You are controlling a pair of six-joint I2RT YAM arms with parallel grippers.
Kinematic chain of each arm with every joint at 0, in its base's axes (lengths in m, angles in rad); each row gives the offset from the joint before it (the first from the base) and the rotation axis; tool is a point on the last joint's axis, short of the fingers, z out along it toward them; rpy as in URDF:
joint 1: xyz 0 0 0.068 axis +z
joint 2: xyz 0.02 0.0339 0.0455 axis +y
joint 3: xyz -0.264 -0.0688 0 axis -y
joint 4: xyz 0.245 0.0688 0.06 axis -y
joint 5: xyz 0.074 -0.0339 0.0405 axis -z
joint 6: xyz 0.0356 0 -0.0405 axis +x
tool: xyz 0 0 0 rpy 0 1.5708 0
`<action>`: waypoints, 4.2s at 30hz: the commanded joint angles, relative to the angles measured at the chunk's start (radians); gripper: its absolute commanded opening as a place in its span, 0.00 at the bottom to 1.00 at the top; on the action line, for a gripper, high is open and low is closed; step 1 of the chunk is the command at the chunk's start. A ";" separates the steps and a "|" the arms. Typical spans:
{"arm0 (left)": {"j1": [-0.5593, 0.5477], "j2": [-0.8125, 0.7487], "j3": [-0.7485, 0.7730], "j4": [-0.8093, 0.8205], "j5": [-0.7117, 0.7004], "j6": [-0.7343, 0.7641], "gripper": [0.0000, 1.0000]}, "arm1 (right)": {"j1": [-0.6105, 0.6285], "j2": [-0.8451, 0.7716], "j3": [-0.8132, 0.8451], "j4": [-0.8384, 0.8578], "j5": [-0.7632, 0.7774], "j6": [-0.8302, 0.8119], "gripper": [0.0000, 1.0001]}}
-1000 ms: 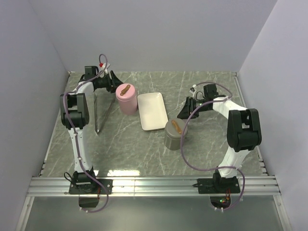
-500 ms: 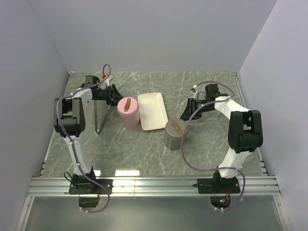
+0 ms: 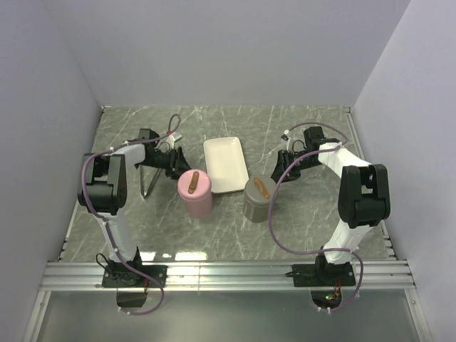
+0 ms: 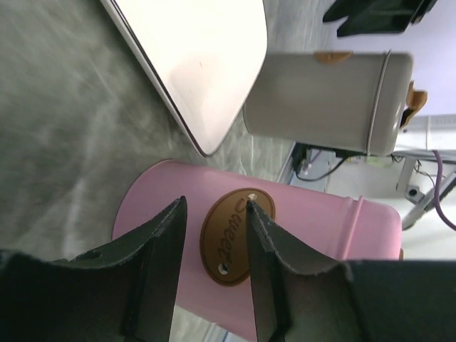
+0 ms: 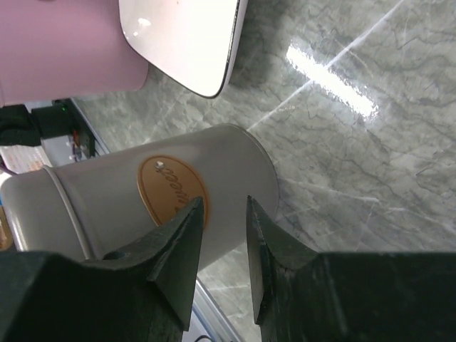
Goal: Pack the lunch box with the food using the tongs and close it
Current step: Move the packing box to the center of the board.
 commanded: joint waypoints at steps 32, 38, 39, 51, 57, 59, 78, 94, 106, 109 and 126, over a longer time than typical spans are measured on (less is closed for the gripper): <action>0.149 -0.149 0.113 -0.517 -0.027 0.674 0.53 | -0.129 -0.036 0.075 -0.382 0.062 -0.447 0.44; 0.160 -0.115 0.047 -0.621 -0.062 0.870 0.53 | -0.126 -0.015 0.041 -0.425 0.075 -0.524 0.50; 0.158 -0.115 0.035 -0.586 -0.068 0.857 0.53 | -0.124 -0.003 0.038 -0.422 0.070 -0.518 0.50; 0.086 -0.097 -0.056 -0.515 -0.011 0.798 0.57 | 0.015 0.017 -0.011 -0.299 0.024 -0.380 0.53; 0.051 -0.106 -0.073 -0.452 0.013 0.736 0.60 | 0.080 0.025 -0.020 -0.252 -0.005 -0.314 0.54; 0.049 -0.105 -0.079 -0.427 0.018 0.715 0.60 | 0.097 0.025 -0.022 -0.229 -0.011 -0.299 0.54; -0.017 -0.094 -0.083 -0.450 0.059 0.755 0.59 | 0.164 0.056 0.011 -0.106 -0.074 -0.127 0.54; 0.042 -0.197 -0.094 -0.280 -0.008 0.577 0.62 | 0.157 0.028 0.034 -0.130 -0.054 -0.131 0.53; -0.033 -0.197 -0.056 0.012 -0.064 0.305 0.63 | 0.106 0.002 0.000 -0.189 -0.018 -0.185 0.53; -0.056 -0.194 -0.070 -0.008 -0.074 0.339 0.62 | 0.103 0.002 -0.003 -0.207 -0.018 -0.202 0.53; -0.118 -0.260 -0.130 -0.030 -0.090 0.347 0.64 | 0.170 -0.012 -0.052 -0.130 -0.039 -0.156 0.53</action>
